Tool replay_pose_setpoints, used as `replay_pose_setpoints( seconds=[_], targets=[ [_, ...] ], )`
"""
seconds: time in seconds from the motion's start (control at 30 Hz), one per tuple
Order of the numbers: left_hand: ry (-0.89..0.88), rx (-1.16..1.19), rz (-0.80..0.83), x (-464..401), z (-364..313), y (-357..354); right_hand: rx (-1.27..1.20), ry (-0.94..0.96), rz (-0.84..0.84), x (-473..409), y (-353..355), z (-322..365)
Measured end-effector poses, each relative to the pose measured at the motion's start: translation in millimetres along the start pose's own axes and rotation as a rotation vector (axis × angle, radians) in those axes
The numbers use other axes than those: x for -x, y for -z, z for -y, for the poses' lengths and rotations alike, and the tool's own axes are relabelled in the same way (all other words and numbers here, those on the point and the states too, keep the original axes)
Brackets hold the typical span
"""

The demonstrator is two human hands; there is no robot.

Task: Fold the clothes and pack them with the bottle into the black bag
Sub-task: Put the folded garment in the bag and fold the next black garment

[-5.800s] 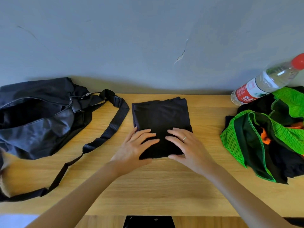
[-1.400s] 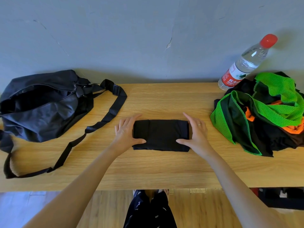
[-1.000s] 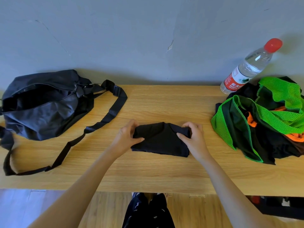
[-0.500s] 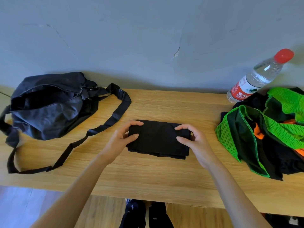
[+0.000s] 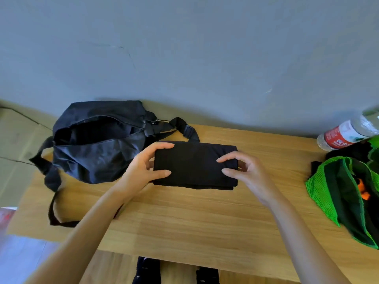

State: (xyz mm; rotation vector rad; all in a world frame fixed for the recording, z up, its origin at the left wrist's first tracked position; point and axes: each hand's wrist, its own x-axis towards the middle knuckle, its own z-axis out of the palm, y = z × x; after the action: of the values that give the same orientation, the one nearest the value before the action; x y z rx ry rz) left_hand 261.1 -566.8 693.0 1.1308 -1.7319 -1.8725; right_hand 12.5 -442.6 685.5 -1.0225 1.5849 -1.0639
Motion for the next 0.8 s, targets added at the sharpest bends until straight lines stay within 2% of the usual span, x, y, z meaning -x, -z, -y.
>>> replay_pose_setpoints(
  seconds=[0.13,0.33,0.5,0.8],
  targets=[
    [-0.018,-0.002,-0.026,8.8,-9.8,64.6,-0.046,-0.007,0.016,-27.8,-50.2,32.4],
    [-0.062,-0.02,-0.073,16.5,-13.6,161.6,0.154,0.079,-0.005,-76.4,-136.0,72.8],
    [-0.06,-0.01,-0.154,19.8,-10.0,228.2,0.209,0.136,0.03,-113.6,-193.3,96.0],
    [0.007,-0.015,-0.204,1.8,28.3,288.1,0.287,0.126,0.068,-165.7,-250.4,91.2]
  ],
)
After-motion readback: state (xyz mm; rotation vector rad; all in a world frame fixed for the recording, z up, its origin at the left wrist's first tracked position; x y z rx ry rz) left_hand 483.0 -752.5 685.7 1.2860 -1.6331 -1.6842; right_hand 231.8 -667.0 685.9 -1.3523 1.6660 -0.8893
